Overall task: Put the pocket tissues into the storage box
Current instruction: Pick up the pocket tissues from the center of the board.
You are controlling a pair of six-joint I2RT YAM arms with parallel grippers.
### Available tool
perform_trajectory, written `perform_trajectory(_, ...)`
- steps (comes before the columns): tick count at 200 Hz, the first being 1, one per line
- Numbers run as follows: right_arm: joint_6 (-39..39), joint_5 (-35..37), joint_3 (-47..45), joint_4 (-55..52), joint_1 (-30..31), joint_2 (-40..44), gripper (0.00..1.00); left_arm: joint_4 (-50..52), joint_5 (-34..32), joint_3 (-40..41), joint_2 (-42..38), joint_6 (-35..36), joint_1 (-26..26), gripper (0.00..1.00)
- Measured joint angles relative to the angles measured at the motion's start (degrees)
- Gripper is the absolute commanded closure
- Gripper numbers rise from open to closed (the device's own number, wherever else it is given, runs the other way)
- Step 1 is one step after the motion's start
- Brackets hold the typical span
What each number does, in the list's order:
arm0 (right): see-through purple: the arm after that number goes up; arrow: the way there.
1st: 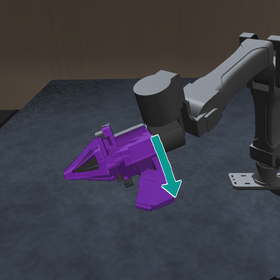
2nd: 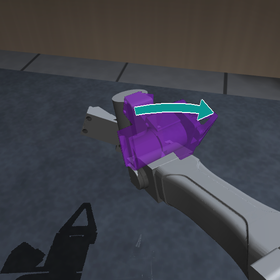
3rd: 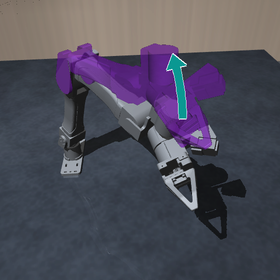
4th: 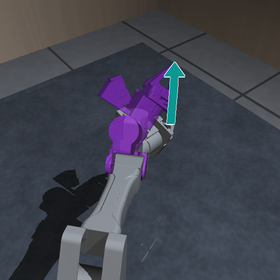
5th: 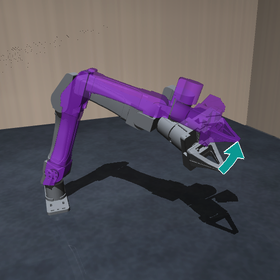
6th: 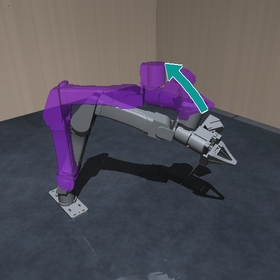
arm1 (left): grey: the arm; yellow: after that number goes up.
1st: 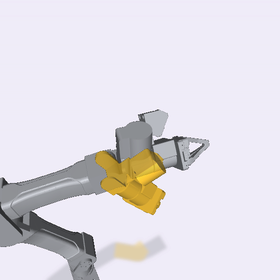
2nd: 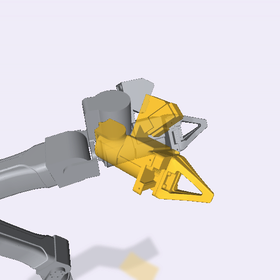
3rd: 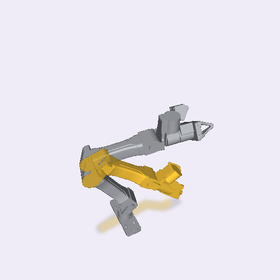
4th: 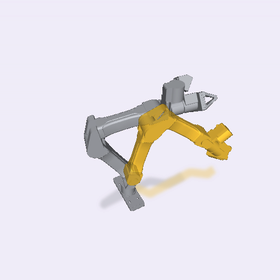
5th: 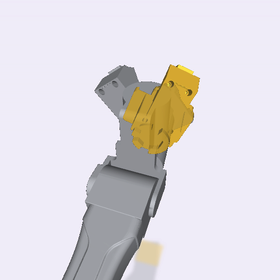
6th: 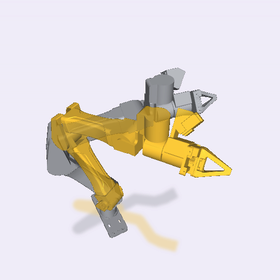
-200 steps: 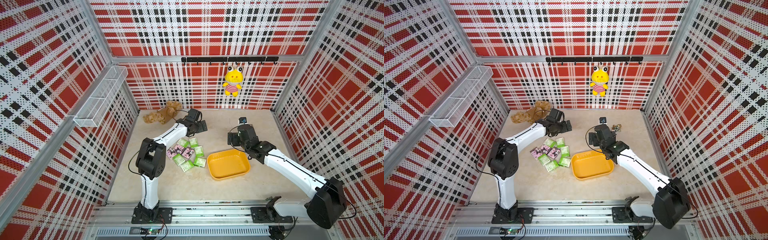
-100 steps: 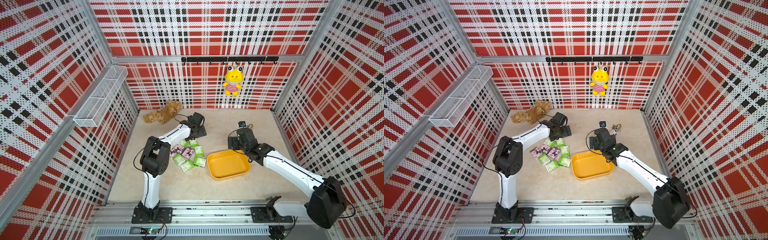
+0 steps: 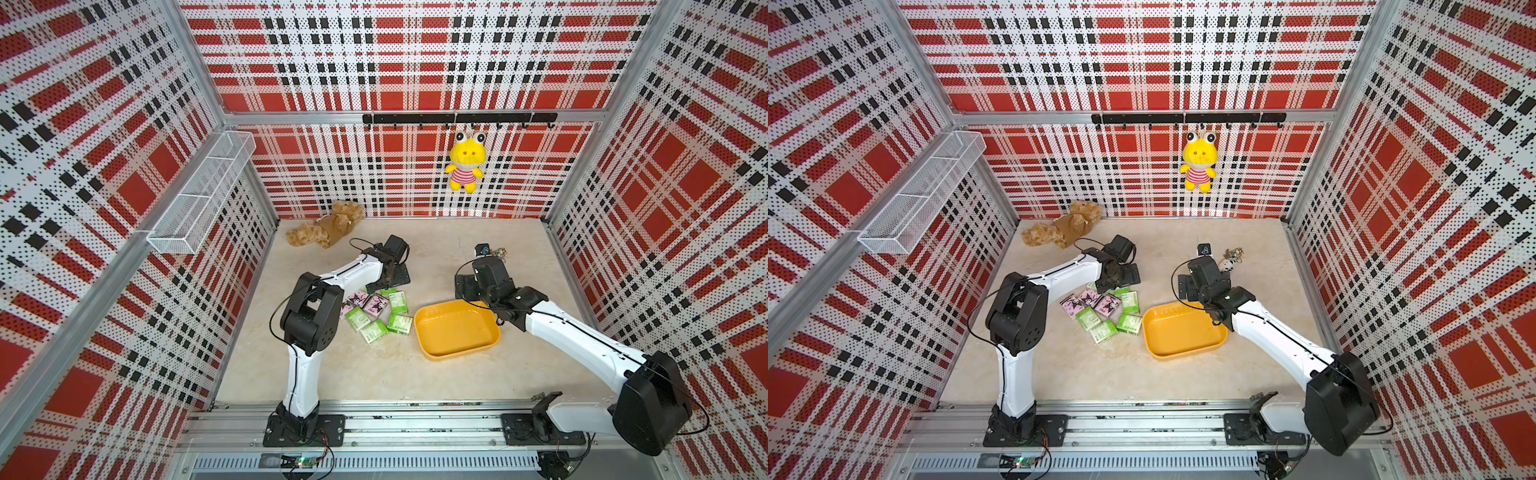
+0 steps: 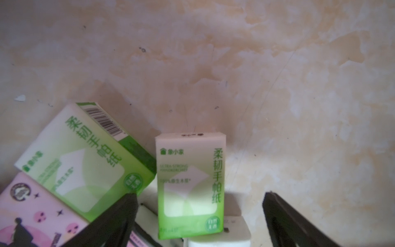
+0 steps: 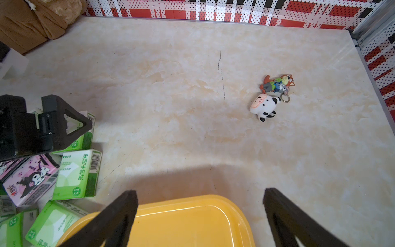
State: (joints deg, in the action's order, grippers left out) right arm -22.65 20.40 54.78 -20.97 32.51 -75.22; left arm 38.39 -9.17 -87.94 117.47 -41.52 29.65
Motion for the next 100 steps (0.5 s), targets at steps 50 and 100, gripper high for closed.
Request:
perform_trajectory(50,-0.02,-0.02,-0.96,-0.07,0.00,0.00,0.00,0.02,0.70,0.04,-0.09,-0.74,1.75,0.01)
perform_trajectory(100,0.02,-0.02,-0.98,-0.13,0.00,0.02,0.00,0.02,0.98,0.04,-0.09,-1.18,1.95,0.01)
